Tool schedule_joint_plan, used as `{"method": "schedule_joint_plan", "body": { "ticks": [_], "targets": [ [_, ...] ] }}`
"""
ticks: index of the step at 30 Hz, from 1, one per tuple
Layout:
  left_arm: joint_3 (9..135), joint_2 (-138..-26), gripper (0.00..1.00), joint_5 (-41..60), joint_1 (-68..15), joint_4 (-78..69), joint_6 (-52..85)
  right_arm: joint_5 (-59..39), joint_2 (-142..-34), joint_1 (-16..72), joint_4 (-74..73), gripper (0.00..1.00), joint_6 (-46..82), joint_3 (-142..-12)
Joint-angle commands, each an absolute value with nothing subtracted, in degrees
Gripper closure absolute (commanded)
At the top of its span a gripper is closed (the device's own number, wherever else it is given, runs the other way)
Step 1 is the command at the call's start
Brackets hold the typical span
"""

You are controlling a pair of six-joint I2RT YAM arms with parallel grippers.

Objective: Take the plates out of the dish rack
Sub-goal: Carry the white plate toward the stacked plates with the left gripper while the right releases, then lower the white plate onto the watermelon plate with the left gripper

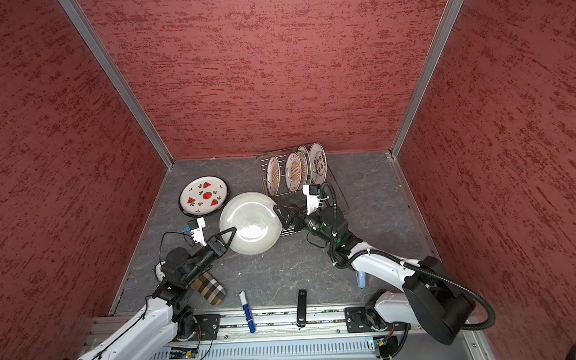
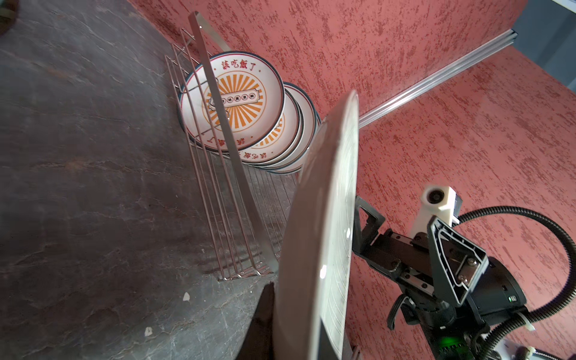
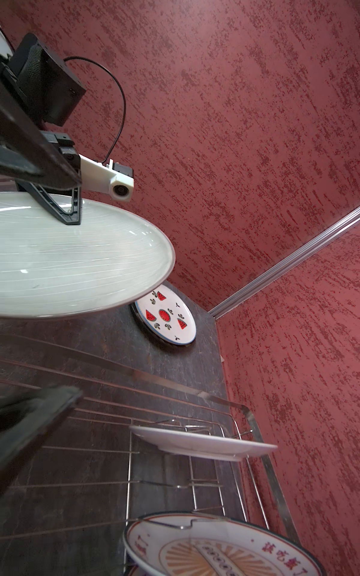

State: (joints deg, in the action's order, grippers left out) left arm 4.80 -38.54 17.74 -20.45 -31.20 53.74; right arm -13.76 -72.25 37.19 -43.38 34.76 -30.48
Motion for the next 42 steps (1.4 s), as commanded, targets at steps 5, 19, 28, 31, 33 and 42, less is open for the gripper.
{"method": "schedule_joint_plan", "body": {
  "ticks": [5, 19, 28, 31, 33, 42],
  "targets": [
    [6.6, -37.1, 1.0, 18.7, -17.6, -38.5, 55.6, -14.1, -71.1, 39.4, -49.1, 0.01, 29.9, -29.1],
    [10.5, -42.1, 1.0, 21.6, -4.3, -37.6, 57.8, -13.7, -74.8, 45.1, -46.7, 0.01, 24.3, -33.1],
    [13.8, -49.5, 1.0, 22.4, 4.2, -39.9, 59.7, -8.6, -82.6, 49.9, -40.1, 0.01, 19.8, -41.8],
    [16.1, -50.2, 1.0, 20.8, 4.3, -36.3, 57.6, -7.1, -86.4, 50.6, -37.9, 0.01, 19.2, -45.3],
    [17.0, -51.5, 1.0, 21.3, 5.3, -36.3, 57.5, -6.9, -88.5, 50.9, -37.5, 0.01, 18.9, -47.1],
    [19.9, -57.0, 1.0, 20.1, 10.5, -35.6, 57.8, -8.7, -98.3, 51.1, -36.0, 0.01, 19.4, -56.4]
  ]
}}
